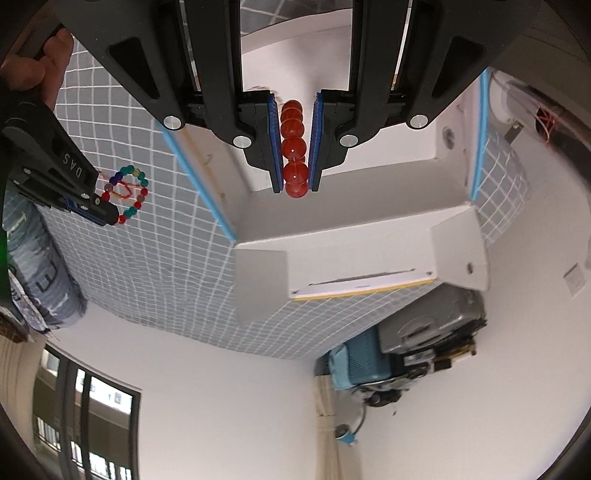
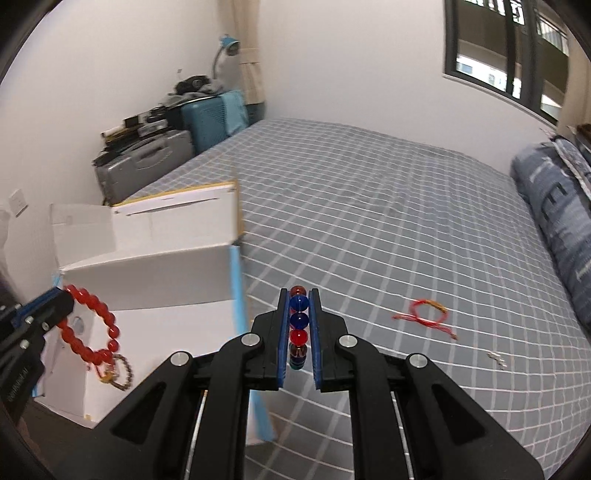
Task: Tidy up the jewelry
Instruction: 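Carry both held bracelets over the white cardboard box, then open both tools to drop the bracelets into the box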
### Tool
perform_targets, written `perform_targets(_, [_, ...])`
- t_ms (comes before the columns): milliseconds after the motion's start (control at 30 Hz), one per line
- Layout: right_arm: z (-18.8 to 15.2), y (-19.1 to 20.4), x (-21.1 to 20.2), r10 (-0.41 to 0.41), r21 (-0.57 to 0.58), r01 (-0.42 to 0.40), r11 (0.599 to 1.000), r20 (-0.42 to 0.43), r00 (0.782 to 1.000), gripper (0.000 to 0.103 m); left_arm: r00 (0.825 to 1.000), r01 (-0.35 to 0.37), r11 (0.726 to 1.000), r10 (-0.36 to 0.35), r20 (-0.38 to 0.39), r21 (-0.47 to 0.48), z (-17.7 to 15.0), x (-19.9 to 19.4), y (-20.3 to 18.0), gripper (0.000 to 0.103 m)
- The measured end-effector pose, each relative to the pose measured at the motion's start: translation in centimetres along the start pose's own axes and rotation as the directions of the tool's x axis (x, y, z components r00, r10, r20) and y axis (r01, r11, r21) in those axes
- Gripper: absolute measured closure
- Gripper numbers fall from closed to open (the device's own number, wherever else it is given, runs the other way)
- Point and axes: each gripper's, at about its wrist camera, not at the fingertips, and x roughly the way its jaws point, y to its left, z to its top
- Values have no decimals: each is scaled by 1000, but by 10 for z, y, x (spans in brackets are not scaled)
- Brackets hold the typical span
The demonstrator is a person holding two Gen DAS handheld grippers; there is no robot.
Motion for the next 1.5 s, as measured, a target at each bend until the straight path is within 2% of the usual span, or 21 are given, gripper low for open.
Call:
perform_targets(167, [1, 37, 11, 39, -52, -39, 998, -5, 999, 94, 999, -31, 999, 30, -15, -30, -6, 4, 22, 90])
perform_targets(567, [-16, 106, 61, 100, -168, -117, 979, -110, 989, 94, 991, -96, 993, 89, -99, -65, -23, 40, 65, 90])
perform_targets(700, [-21, 113, 81, 92, -174, -117, 978, -149, 985, 94, 982, -97, 991, 81, -172, -88, -30, 66, 80, 90])
perform_targets(933, [-29, 120, 109, 85, -184, -129, 974, -232, 969, 94, 968, -108, 989, 83, -235, -96, -39, 90, 90, 90])
perform_targets(1400, [-36, 123, 117, 75, -199, -135, 971, -283, 956, 93, 959, -113, 989, 83, -271, -95, -37, 101, 95, 88])
perform_targets(1467, [-36, 123, 118, 74, -196, -135, 971, -289, 954, 89, 962, -123, 988, 96, -257, -94, -36, 97, 96, 87])
perform_targets(1500, [-35, 123, 118, 78, -190, -137, 972, -290, 954, 80, 962, -128, 988, 101, -253, -92, -35, 95, 96, 82])
